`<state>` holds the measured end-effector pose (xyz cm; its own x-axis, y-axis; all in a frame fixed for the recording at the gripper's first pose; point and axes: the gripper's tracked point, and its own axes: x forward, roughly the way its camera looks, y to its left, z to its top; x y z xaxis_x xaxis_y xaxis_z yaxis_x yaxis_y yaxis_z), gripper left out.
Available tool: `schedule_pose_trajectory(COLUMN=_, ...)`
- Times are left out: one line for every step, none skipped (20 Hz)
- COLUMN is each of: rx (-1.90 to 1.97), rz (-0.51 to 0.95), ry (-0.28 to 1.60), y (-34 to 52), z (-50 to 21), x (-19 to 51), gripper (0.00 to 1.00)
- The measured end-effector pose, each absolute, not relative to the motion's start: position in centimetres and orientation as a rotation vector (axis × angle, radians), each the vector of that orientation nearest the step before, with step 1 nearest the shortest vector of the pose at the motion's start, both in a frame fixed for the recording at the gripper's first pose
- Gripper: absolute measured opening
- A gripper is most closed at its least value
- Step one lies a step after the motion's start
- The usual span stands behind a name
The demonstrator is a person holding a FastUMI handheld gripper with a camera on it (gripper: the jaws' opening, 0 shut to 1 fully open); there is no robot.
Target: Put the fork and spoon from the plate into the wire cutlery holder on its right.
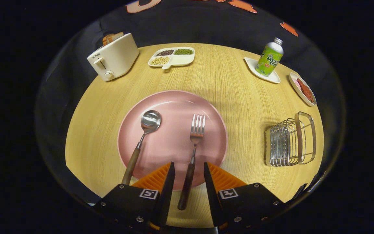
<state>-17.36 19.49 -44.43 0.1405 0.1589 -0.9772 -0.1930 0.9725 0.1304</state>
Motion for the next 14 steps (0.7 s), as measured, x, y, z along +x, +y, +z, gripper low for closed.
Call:
schedule_pose_trajectory(rx=-0.038, rz=0.248, ry=1.414, y=19.4, z=-44.8, x=-17.4, gripper=0.51)
schedule_pose_trajectory(rx=-0.045, rz=0.242, ry=1.421, y=19.4, z=-45.1, x=-17.4, gripper=0.46)
schedule_pose_trajectory(rx=-0.047, rz=0.239, ry=1.433, y=19.5, z=-45.3, x=-17.5, gripper=0.41)
schedule_pose_trajectory(rx=-0.051, rz=0.237, ry=1.446, y=19.6, z=-45.6, x=-17.6, gripper=0.35)
schedule_pose_trajectory(rx=-0.057, rz=0.233, ry=1.457, y=19.6, z=-45.9, x=-17.8, gripper=0.29)
schedule_pose_trajectory(rx=-0.07, rz=0.22, ry=1.46, y=19.4, z=-46.0, x=-17.8, gripper=0.21)
schedule_pose_trajectory(rx=-0.077, rz=0.211, ry=1.456, y=19.3, z=-46.0, x=-17.7, gripper=0.18)
schedule_pose_trajectory(rx=-0.084, rz=0.206, ry=1.451, y=19.0, z=-46.2, x=-17.6, gripper=0.14)
schedule_pose_trajectory(rx=-0.086, rz=0.194, ry=1.452, y=19.0, z=-46.2, x=-17.6, gripper=0.13)
schedule_pose_trajectory(rx=-0.077, rz=0.181, ry=1.454, y=19.1, z=-46.1, x=-17.6, gripper=0.09)
schedule_pose_trajectory(rx=-0.062, rz=0.164, ry=1.449, y=19.1, z=-46.0, x=-17.5, gripper=0.08)
schedule_pose_trajectory(rx=-0.043, rz=0.156, ry=1.436, y=19.3, z=-45.7, x=-17.2, gripper=0.07)
schedule_pose_trajectory(rx=-0.029, rz=0.15, ry=1.421, y=19.3, z=-45.4, x=-17.0, gripper=0.06)
schedule_pose_trajectory(rx=-0.017, rz=0.139, ry=1.406, y=19.2, z=-44.8, x=-16.7, gripper=0.06)
